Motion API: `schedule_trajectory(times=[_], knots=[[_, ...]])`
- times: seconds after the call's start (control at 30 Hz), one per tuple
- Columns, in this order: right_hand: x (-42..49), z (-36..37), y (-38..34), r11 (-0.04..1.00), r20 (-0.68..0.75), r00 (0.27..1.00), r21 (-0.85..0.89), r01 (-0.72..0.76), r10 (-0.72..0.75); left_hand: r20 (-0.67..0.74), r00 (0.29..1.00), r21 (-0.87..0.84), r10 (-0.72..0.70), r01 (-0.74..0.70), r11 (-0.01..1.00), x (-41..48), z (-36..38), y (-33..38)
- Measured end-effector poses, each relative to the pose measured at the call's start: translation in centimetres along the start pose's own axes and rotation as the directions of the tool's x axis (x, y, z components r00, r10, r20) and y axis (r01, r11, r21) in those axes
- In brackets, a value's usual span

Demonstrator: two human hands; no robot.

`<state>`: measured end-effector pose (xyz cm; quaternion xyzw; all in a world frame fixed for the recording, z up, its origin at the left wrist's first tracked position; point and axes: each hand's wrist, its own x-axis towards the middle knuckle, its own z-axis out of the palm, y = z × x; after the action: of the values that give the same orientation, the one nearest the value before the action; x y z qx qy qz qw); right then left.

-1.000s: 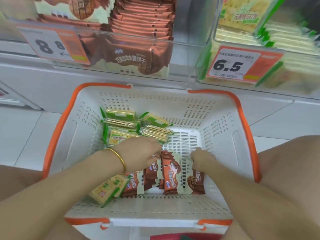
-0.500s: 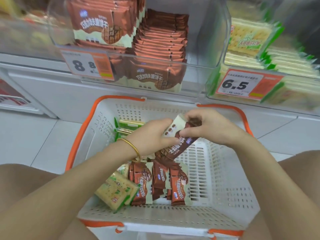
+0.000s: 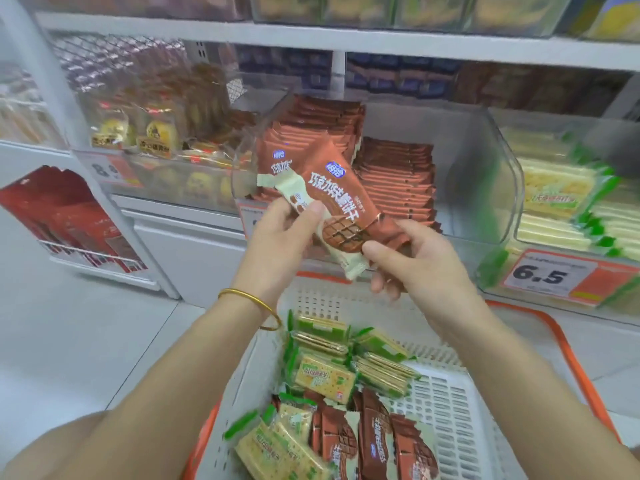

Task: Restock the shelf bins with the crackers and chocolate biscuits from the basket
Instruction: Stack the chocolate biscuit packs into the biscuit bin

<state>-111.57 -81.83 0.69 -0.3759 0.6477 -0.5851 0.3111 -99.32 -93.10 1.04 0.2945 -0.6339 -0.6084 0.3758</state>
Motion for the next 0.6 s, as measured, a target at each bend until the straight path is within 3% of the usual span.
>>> schedule_trajectory(times=[0.07, 0.1, 0.17, 0.33, 0.5, 0.6], knots=[[2.7, 0.0, -2.3, 0.992, -0.037, 0.996, -0.101, 0.082, -0.086, -0.085, 0.980, 0.361, 0.182, -0.140, 0.922, 1.4, -1.7, 0.1], [4.2, 0.0, -3.3, 0.981, -0.040, 0.992, -0.157, 0.112, -0.120, -0.081, 0.956, 0.570, 0.281, -0.187, 0.800, 1.9, -2.5, -0.3], [6.6, 0.2, -4.6, 0.962, -0.022, 0.988, -0.231, 0.144, -0.153, -0.012, 0.930, 0.789, 0.368, -0.217, 0.575, 2.3, -3.7, -1.2], [10.8, 1.3, -3.8, 0.938, 0.004, 0.997, -0.339, 0.075, -0.079, 0.107, 0.930, 0.919, 0.351, -0.228, 0.323, 3.3, -3.7, -2.7], [12.8, 3.5, -2.2, 0.876, -0.061, 0.994, -0.480, 0.050, -0.091, 0.137, 0.936, 0.930, 0.326, -0.234, 0.282, 3.7, -3.4, -2.8], [13.2, 4.7, -1.7, 0.716, -0.122, 0.973, -0.695, 0.057, -0.195, 0.123, 0.933, 0.935, 0.339, -0.224, 0.277, 3.6, -3.2, -3.2]])
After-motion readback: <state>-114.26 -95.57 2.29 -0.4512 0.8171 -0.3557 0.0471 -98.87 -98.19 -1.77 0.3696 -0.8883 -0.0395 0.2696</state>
